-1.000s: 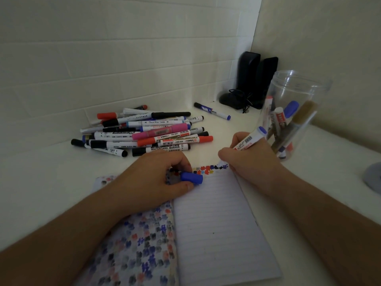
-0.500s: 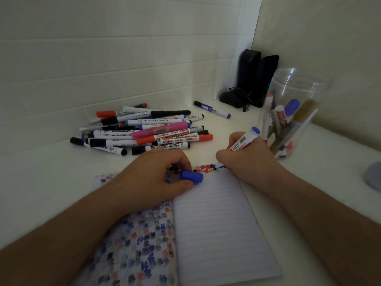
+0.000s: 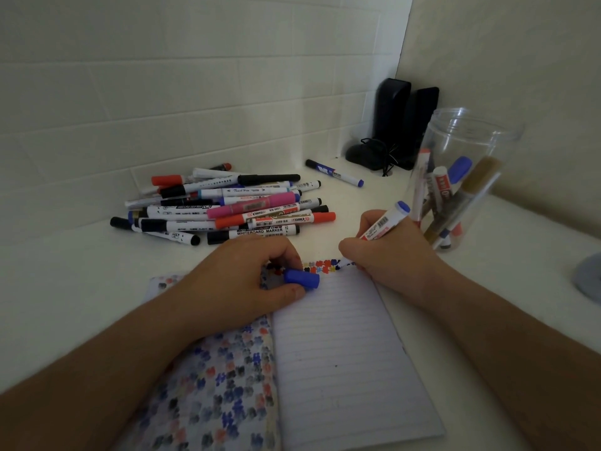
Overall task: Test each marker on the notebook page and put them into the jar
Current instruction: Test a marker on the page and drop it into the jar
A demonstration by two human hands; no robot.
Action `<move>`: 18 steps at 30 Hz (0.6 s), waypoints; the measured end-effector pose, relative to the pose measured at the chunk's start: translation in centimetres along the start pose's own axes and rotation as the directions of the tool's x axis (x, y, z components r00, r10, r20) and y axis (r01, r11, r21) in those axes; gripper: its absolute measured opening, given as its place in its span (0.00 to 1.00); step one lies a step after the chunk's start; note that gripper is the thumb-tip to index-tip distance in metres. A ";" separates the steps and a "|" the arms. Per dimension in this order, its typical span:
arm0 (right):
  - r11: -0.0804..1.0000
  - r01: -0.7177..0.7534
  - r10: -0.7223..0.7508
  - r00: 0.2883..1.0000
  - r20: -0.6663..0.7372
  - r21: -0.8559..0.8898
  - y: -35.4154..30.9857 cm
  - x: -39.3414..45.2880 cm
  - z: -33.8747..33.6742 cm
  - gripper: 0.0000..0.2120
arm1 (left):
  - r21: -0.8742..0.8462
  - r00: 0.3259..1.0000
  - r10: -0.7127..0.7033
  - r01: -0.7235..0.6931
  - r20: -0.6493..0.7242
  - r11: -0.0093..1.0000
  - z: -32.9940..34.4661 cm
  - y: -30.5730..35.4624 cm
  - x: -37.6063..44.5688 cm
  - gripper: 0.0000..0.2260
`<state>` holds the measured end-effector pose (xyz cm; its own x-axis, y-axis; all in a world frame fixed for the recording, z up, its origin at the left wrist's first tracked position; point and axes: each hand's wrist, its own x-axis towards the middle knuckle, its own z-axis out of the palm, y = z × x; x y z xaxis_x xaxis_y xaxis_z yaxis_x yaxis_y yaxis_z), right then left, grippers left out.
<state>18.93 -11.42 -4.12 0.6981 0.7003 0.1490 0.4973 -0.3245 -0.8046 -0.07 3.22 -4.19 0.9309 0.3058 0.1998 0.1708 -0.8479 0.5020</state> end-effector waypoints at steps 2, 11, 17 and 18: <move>1.000 -0.005 0.005 1.000 -0.006 -0.019 0.0 0.1 0.0 0.16 | 0.004 1.000 -0.002 0.002 0.002 1.000 0.0 0.0 0.0 0.11; 0.998 -0.019 0.021 0.999 -0.029 0.059 0.1 0.2 -0.1 0.13 | 0.004 1.000 -0.009 0.009 0.007 1.000 0.0 0.0 0.1 0.11; 1.000 -0.012 0.012 1.000 -0.014 -0.004 0.2 0.1 0.0 0.14 | -0.004 1.000 -0.005 0.005 0.009 1.000 -0.1 0.1 0.1 0.11; 1.000 -0.016 0.016 1.000 -0.004 -0.008 0.1 0.1 -0.1 0.14 | -0.006 1.000 -0.007 0.007 0.011 1.000 -0.1 0.1 0.1 0.11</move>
<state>19.11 -11.43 -4.14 0.7077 0.6928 0.1384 0.4904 -0.3406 -0.8022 -0.02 3.20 -4.08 0.9332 0.3068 0.1872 0.1753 -0.8433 0.5081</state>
